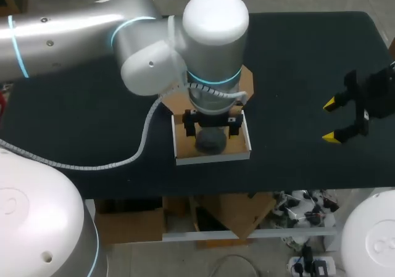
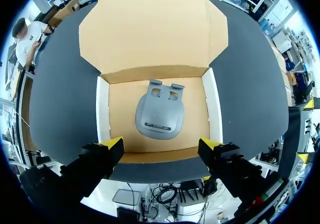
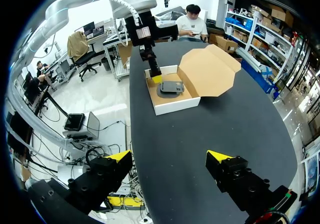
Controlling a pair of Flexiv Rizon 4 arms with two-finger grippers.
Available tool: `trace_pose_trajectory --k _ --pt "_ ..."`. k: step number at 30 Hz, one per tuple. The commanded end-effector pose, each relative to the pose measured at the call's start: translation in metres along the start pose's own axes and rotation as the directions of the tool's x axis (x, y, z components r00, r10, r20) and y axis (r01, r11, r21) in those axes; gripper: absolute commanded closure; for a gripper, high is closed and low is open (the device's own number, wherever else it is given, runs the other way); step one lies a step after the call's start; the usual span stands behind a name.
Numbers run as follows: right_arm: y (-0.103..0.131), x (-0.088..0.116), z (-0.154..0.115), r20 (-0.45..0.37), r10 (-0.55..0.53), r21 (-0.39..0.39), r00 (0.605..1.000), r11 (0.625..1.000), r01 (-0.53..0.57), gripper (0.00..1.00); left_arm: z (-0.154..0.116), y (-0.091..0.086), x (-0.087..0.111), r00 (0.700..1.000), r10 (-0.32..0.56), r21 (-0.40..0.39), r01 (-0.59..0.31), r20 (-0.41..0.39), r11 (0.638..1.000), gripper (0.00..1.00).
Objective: Assemble the packaging by folding the flat box into shape, placing the metal phone stand inside, and closing the box properly
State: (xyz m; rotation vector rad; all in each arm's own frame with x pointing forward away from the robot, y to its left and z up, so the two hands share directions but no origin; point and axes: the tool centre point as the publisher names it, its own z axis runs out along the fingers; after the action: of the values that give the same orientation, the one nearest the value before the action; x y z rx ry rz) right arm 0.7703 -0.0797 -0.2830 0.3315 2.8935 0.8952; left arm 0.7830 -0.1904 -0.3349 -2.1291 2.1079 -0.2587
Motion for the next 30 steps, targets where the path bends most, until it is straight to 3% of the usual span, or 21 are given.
trace_pose_trajectory --k 1,13,24,30 --pt "0.000 0.000 -0.001 0.000 0.000 -0.001 1.000 1.000 0.000 0.00 -0.029 -0.003 -0.024 0.998 0.026 0.018 -0.025 -0.057 1.000 0.00" --pt "0.000 0.000 -0.001 0.000 0.000 -0.001 1.000 1.000 0.000 0.00 -0.061 -0.035 -0.060 0.976 0.177 0.075 -0.168 -0.127 0.983 0.00" --pt "0.000 0.000 -0.001 0.000 0.000 -0.001 1.000 1.000 0.000 0.00 -0.062 -0.071 -0.094 0.927 0.297 0.117 -0.277 -0.231 0.954 0.00" --pt "0.000 0.000 -0.001 0.000 0.000 -0.001 1.000 1.000 0.000 0.00 -0.064 -0.088 -0.112 0.883 0.367 0.150 -0.337 -0.293 0.930 0.00"
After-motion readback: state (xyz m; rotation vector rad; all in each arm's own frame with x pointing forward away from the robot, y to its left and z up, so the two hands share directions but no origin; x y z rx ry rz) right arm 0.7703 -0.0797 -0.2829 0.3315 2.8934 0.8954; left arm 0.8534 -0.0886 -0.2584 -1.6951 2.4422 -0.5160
